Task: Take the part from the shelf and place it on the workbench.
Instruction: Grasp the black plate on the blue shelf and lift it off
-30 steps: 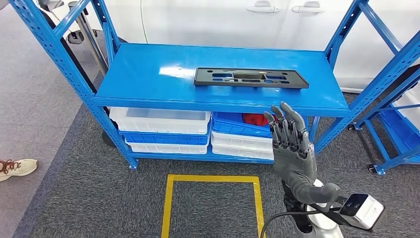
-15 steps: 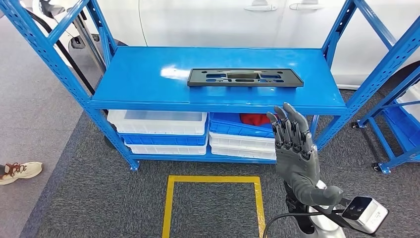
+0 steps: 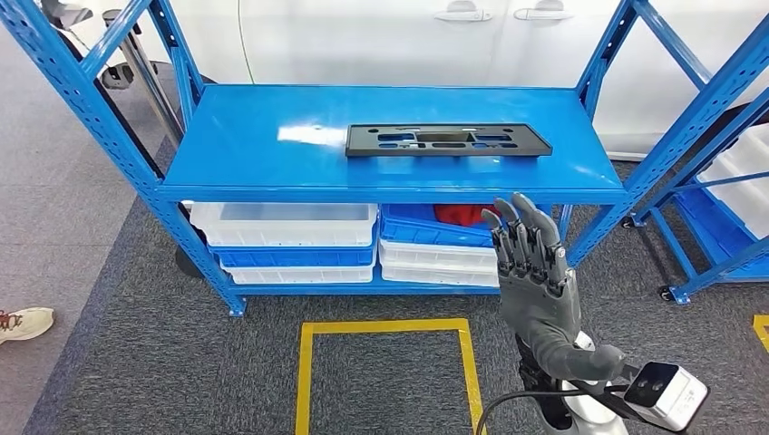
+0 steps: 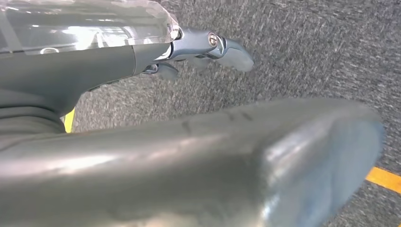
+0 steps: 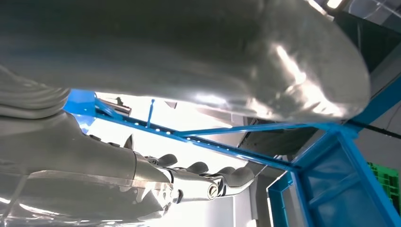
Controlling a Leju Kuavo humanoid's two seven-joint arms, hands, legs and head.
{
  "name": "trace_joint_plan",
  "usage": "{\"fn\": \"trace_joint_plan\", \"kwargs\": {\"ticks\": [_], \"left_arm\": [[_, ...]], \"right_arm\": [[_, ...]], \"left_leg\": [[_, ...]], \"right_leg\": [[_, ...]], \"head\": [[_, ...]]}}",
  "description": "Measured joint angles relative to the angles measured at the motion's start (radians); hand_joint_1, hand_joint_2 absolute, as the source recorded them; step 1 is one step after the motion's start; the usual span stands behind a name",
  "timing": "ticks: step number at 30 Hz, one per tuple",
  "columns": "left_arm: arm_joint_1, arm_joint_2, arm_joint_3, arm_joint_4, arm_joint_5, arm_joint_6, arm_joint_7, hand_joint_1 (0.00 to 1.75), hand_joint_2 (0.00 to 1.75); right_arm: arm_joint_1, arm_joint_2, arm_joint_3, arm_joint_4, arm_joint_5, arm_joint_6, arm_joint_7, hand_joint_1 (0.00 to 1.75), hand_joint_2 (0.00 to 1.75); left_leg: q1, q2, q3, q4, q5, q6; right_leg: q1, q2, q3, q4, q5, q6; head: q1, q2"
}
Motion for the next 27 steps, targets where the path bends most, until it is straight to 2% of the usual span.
{"fn": "trace_joint_plan", "kwargs": {"ticks": [1, 2, 3, 4, 5, 6, 8, 11, 12, 14, 15, 16, 17, 18, 19, 20, 21, 22, 25, 27], "left_arm": [[0.001, 0.0, 0.0, 0.0, 0.0, 0.0, 0.0, 0.0, 0.0], [0.001, 0.0, 0.0, 0.0, 0.0, 0.0, 0.0, 0.0, 0.0], [0.001, 0.0, 0.0, 0.0, 0.0, 0.0, 0.0, 0.0, 0.0], [0.001, -0.001, 0.0, 0.0, 0.0, -0.001, 0.0, 0.0, 0.0], [0.0, -0.002, 0.0, 0.0, 0.0, -0.001, 0.0, 0.0, 0.0], [0.0, -0.004, 0.0, 0.0, 0.0, -0.002, 0.0, 0.0, 0.0], [-0.001, -0.007, 0.0, 0.0, 0.0, -0.003, -0.001, 0.0, 0.0], [-0.002, -0.008, -0.001, 0.0, 0.0, -0.003, -0.004, 0.0, 0.0], [-0.003, -0.008, -0.001, 0.0, 0.0, -0.004, -0.005, 0.0, 0.0], [-0.002, -0.008, -0.002, 0.0, 0.0, -0.005, -0.007, 0.0, 0.0], [-0.001, -0.008, -0.002, 0.0, 0.0, -0.005, -0.008, 0.0, 0.0], [0.0, -0.008, -0.002, 0.0, 0.0, -0.006, -0.008, 0.0, 0.0], [0.001, -0.008, -0.003, 0.0, 0.0, -0.006, -0.008, 0.0, 0.0], [0.001, -0.008, -0.003, 0.0, 0.0, -0.006, -0.008, 0.0, 0.0], [0.001, -0.007, -0.003, 0.0, 0.0, -0.006, -0.008, 0.0, 0.0], [0.001, -0.007, -0.003, 0.0, 0.0, -0.006, -0.008, 0.0, 0.0], [0.0, -0.007, -0.003, 0.0, 0.0, -0.006, -0.008, 0.0, 0.0], [0.0, -0.007, -0.003, 0.0, 0.0, -0.006, -0.008, 0.0, 0.0], [0.0, -0.007, -0.003, 0.0, 0.0, -0.007, -0.008, 0.0, 0.0], [-0.001, -0.007, -0.003, 0.0, 0.0, -0.007, -0.008, 0.0, 0.0]], "right_arm": [[0.001, 0.0, 0.0, 0.001, 0.0, 0.001, 0.0, 0.0, 0.0], [0.002, -0.001, 0.0, 0.002, -0.001, 0.002, 0.0, 0.0, 0.0], [0.002, -0.001, 0.0, 0.004, -0.003, 0.004, 0.001, 0.0, 0.0], [0.0, -0.001, 0.0, 0.005, -0.005, 0.007, 0.002, 0.0, 0.0], [-0.002, -0.002, 0.0, 0.006, -0.007, 0.01, 0.002, 0.0, 0.0], [-0.004, -0.002, 0.0, 0.007, -0.008, 0.013, 0.002, 0.0, 0.0], [-0.006, -0.002, 0.0, 0.008, -0.01, 0.015, 0.002, 0.0, 0.0], [-0.004, 0.0, 0.0, 0.007, -0.006, 0.011, 0.003, 0.0, 0.0], [-0.003, 0.002, 0.0, 0.006, -0.003, 0.01, 0.004, 0.0, 0.0], [0.001, 0.005, 0.0, 0.005, 0.002, 0.007, 0.005, 0.0, 0.0], [0.005, 0.005, 0.0, 0.005, 0.004, 0.006, 0.005, 0.0, 0.0], [0.009, 0.005, 0.0, 0.005, 0.006, 0.004, 0.006, 0.0, 0.0], [0.013, 0.005, 0.0, 0.005, 0.007, 0.003, 0.006, 0.0, 0.0], [0.016, 0.005, 0.0, 0.005, 0.008, 0.002, 0.006, 0.0, 0.0], [0.017, 0.005, 0.0, 0.005, 0.008, 0.002, 0.006, 0.0, 0.0], [0.018, 0.005, 0.0, 0.005, 0.008, 0.001, 0.005, 0.0, 0.0], [0.019, 0.005, 0.0, 0.005, 0.008, 0.001, 0.005, 0.0, 0.0], [0.019, 0.005, 0.0, 0.005, 0.008, 0.001, 0.005, 0.0, 0.0], [0.02, 0.005, 0.0, 0.004, 0.008, 0.001, 0.005, 0.0, 0.0], [0.019, 0.005, 0.0, 0.001, 0.008, 0.001, 0.004, 0.0, 0.0]], "left_leg": [[-0.002, 0.001, -0.001, 0.0, 0.0, 0.001], [-0.005, 0.002, -0.001, 0.001, 0.0, 0.001], [-0.007, 0.002, 0.001, 0.001, -0.001, 0.001], [-0.009, 0.002, 0.003, 0.001, -0.001, 0.001], [-0.012, 0.002, 0.004, 0.002, -0.003, -0.001], [-0.014, 0.003, 0.004, 0.002, -0.004, -0.005], [-0.015, 0.003, 0.003, 0.001, -0.006, -0.015], [-0.014, 0.005, -0.003, 0.02, -0.022, -0.031], [-0.013, 0.006, -0.021, 0.062, -0.044, -0.035], [-0.008, 0.006, -0.088, 0.196, -0.104, -0.044], [-0.005, 0.006, -0.125, 0.262, -0.125, -0.048], [-0.003, 0.006, -0.148, 0.296, -0.127, -0.051], [-0.001, 0.006, -0.153, 0.291, -0.108, -0.053], [0.001, 0.006, -0.136, 0.245, -0.07, -0.054], [0.003, 0.006, -0.105, 0.171, -0.026, -0.053], [0.003, 0.006, -0.071, 0.099, 0.006, -0.051], [0.002, 0.006, -0.047, 0.046, 0.024, -0.046], [0.0, 0.006, -0.034, 0.017, 0.029, -0.04], [-0.001, 0.005, -0.028, 0.008, 0.018, -0.02], [0.002, 0.005, -0.016, 0.0, 0.015, -0.006]], "right_leg": [[0.0, -0.001, -0.014, 0.028, -0.002, -0.001], [0.001, -0.001, -0.006, 0.013, 0.016, -0.004], [0.002, -0.002, 0.023, -0.042, 0.05, -0.009], [0.005, -0.004, 0.063, -0.121, 0.085, -0.017], [0.009, -0.007, 0.099, -0.192, 0.11, -0.024], [0.012, -0.009, 0.124, -0.243, 0.123, -0.03], [0.018, -0.011, 0.134, -0.271, 0.123, -0.037], [0.012, -0.01, 0.144, -0.286, 0.128, -0.052], [0.008, -0.011, 0.15, -0.292, 0.129, -0.057], [0.007, -0.012, 0.157, -0.294, 0.126, -0.062], [0.007, -0.012, 0.159, -0.293, 0.123, -0.063], [0.007, -0.011, 0.163, -0.293, 0.12, -0.062], [0.007, -0.01, 0.168, -0.292, 0.115, -0.061], [0.006, -0.008, 0.175, -0.292, 0.11, -0.059], [0.006, -0.008, 0.183, -0.291, 0.103, -0.056], [0.008, -0.007, 0.19, -0.289, 0.095, -0.051], [0.009, -0.006, 0.194, -0.287, 0.089, -0.046], [0.011, -0.005, 0.196, -0.286, 0.084, -0.04], [0.011, -0.004, 0.2, -0.287, 0.075, -0.023], [0.008, -0.005, 0.182, -0.239, 0.048, -0.013]], "head": [[0.0, 0.0], [0.0, 0.0], [0.0, 0.0], [0.0, 0.0], [0.0, 0.0], [0.0, 0.0], [0.0, 0.0], [0.0, 0.0], [0.0, 0.0], [0.0, 0.0], [0.0, 0.0], [0.0, 0.0], [0.0, 0.0], [0.0, 0.0], [0.0, 0.0], [0.0, 0.0], [0.0, 0.0], [0.0, 0.0], [0.0, 0.0], [0.0, 0.0]]}}
